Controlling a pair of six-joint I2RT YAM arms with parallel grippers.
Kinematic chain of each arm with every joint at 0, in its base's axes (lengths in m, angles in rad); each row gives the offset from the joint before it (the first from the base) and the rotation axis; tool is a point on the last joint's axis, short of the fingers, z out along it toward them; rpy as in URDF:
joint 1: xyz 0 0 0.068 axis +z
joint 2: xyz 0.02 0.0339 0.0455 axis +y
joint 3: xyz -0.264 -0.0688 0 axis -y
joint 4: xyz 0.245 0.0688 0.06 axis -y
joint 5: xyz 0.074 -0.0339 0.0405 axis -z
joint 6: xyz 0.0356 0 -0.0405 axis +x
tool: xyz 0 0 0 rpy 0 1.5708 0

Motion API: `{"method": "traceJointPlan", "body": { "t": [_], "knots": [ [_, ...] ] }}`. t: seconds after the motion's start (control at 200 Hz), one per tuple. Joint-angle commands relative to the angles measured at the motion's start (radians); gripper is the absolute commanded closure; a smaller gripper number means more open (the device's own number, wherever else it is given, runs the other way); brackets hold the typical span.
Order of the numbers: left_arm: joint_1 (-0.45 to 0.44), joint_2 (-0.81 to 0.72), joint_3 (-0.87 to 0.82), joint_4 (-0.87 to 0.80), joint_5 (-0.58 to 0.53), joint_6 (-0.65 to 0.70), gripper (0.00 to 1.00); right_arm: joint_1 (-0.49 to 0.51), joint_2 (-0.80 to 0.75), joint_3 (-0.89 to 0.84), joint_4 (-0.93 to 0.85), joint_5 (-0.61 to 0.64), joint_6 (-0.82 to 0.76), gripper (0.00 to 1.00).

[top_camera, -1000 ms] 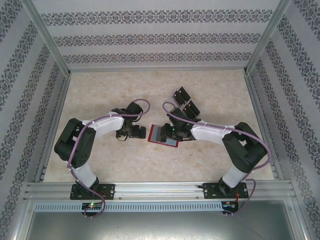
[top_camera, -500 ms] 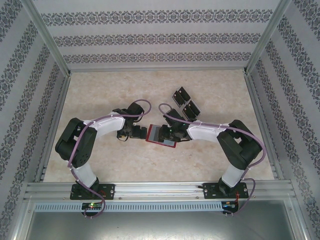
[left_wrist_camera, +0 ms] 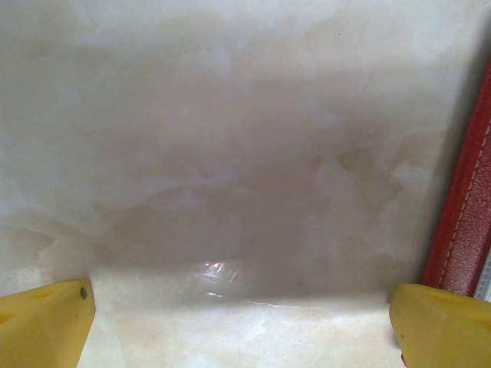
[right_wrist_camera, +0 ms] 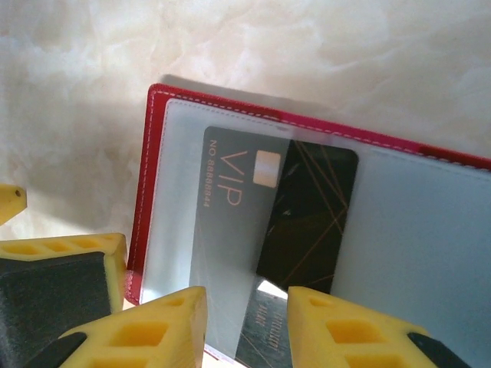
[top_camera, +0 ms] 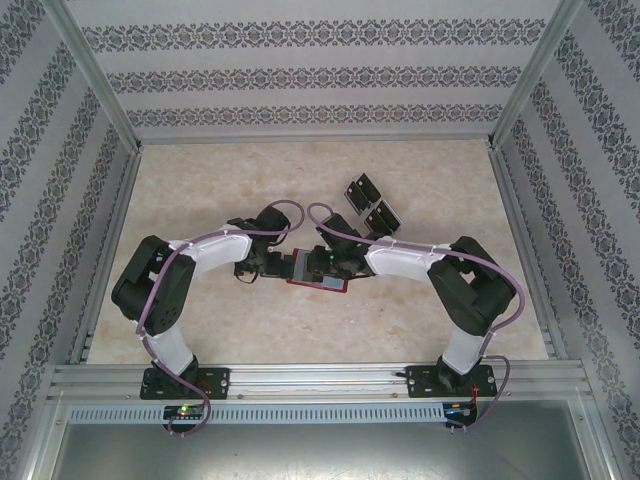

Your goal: Put the credit cards into the card holder

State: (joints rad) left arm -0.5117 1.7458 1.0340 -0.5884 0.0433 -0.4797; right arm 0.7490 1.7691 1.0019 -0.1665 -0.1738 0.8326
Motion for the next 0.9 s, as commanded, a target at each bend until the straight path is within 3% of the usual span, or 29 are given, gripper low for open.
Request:
{"method": "traceJointPlan", "body": {
  "t": [0.0,0.425,0.894],
  "knots": [
    [-0.032,0.026,0.0,0.038,0.038,-0.021,0.01,0.016,0.024,0.029,-0.034,-0.003,-0.009,0.65],
    [-0.033,0.021,0.004,0.033,0.035,-0.017,0.01,0.007,-0.073,-0.035,-0.067,0.054,-0.014,0.65],
    [-0.032,0.023,0.003,0.038,0.036,-0.017,0.01,0.011,-0.047,-0.051,-0.055,0.047,-0.003,0.65]
  ]
}}
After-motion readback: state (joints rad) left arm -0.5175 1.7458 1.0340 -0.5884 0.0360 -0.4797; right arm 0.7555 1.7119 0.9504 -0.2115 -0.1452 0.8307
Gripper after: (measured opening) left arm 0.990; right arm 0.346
